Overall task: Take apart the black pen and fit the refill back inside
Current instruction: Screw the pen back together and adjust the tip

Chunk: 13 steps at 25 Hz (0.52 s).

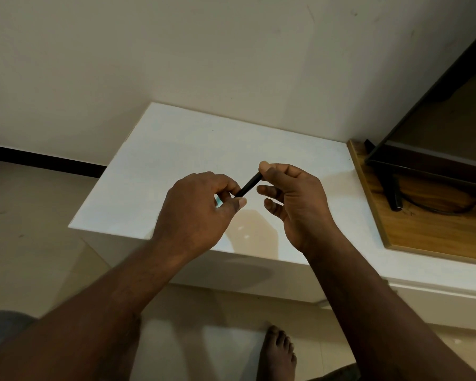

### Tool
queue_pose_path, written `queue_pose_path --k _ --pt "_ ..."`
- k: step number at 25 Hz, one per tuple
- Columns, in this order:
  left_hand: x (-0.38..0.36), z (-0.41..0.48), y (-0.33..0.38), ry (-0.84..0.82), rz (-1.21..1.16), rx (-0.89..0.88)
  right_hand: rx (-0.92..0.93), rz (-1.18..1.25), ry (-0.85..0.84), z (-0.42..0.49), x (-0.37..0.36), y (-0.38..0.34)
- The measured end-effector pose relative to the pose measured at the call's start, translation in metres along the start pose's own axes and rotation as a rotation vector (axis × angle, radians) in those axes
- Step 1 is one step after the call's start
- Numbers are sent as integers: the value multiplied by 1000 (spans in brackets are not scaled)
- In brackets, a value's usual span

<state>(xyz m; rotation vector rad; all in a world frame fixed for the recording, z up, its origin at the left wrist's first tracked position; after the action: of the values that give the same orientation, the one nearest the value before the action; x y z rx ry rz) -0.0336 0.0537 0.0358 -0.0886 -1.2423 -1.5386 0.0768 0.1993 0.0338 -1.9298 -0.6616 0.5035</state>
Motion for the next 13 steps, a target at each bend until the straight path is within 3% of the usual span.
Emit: queue_pose_path --k 7,13 --pt "0 1 1 2 -6 -6 -34 88 -120 1 2 -1" --pt "-2 0 0 -5 11 -5 -45 26 -58 3 1 2"
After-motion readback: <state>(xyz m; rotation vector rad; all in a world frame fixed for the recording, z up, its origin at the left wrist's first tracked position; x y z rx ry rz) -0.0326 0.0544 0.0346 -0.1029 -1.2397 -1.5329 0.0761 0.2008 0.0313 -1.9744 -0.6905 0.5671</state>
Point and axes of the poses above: each hand's wrist, its own z-axis towards the middle knuckle, its own x-axis out of the back of the hand, y = z × x, the point moved 5 cm from there along z, towards the middle knuckle, and after that the axes turned 11 degrees about -x, right-handed, at the moved point
